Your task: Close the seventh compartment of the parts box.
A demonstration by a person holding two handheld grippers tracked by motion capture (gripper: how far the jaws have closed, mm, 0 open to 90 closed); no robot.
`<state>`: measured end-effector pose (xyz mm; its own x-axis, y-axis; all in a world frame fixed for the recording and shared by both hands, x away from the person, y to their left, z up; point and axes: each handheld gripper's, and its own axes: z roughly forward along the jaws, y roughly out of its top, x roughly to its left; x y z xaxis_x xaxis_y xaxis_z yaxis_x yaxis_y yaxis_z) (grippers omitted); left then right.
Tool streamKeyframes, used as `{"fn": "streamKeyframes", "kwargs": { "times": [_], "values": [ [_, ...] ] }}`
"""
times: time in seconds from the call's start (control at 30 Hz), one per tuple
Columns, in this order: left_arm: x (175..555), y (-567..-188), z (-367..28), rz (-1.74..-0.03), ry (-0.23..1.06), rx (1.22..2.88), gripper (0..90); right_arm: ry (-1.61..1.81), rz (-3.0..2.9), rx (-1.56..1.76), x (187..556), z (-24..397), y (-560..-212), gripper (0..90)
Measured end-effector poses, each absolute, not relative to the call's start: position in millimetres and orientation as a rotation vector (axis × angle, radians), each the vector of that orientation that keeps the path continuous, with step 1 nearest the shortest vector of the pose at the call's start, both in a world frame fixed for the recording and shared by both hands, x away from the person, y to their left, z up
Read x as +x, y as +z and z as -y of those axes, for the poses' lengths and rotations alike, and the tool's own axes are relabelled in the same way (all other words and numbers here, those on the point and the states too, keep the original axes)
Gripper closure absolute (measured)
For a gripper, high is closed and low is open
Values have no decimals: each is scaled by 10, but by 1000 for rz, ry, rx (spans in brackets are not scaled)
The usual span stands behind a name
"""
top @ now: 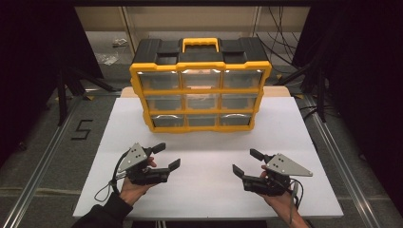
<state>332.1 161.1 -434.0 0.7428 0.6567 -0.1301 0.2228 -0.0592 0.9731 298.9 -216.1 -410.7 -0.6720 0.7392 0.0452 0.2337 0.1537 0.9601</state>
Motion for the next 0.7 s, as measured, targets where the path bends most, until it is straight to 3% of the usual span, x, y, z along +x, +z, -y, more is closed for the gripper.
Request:
{"fn": "streamKeyframes", "kwargs": {
  "times": [0.7],
  "values": [
    [3346,-4342,-1618,-723,411,1629,197,1535,-1994,926,2991,2164,-4109,213]
  ]
}}
